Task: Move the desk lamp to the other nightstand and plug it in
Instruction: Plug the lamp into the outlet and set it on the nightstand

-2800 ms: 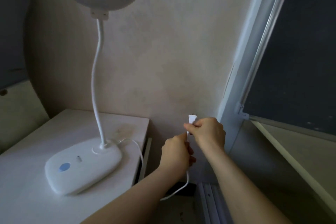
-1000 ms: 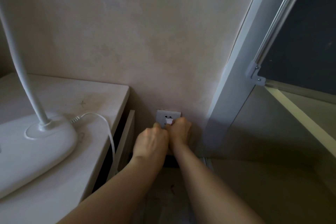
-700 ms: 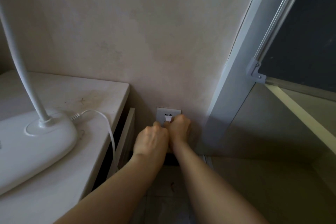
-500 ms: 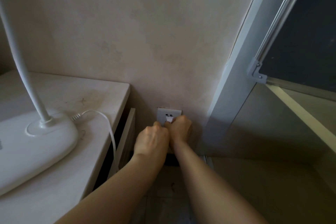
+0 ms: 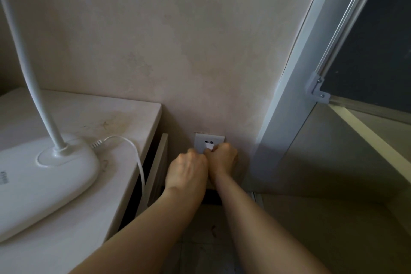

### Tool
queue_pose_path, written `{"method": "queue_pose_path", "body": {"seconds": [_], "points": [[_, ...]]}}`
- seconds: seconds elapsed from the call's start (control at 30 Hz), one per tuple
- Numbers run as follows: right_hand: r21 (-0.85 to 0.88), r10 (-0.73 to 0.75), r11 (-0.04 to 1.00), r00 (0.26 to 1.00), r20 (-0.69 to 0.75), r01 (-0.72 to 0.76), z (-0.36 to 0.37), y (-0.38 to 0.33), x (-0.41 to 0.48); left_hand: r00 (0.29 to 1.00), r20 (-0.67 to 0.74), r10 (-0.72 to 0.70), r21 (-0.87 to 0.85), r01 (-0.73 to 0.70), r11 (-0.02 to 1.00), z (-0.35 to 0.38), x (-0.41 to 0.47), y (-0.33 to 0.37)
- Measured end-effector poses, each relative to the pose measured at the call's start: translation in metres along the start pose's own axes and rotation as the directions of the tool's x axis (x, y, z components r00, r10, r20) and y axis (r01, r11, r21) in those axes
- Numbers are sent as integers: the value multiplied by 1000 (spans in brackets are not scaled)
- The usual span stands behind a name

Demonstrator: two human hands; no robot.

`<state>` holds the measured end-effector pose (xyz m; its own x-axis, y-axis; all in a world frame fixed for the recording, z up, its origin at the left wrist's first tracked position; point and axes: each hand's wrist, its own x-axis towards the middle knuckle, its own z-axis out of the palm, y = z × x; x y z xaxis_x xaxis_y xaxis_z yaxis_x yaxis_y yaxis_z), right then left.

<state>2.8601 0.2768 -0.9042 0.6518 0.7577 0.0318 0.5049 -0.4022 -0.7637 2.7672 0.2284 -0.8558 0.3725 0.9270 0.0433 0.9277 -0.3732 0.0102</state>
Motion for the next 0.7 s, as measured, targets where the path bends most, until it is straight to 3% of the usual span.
{"method": "queue_pose_path", "body": {"seconds": [0.7], "points": [[-139, -38, 990, 999, -34, 33, 4, -17, 18, 1000, -13, 0, -11, 0, 1000, 0, 3, -8]]}}
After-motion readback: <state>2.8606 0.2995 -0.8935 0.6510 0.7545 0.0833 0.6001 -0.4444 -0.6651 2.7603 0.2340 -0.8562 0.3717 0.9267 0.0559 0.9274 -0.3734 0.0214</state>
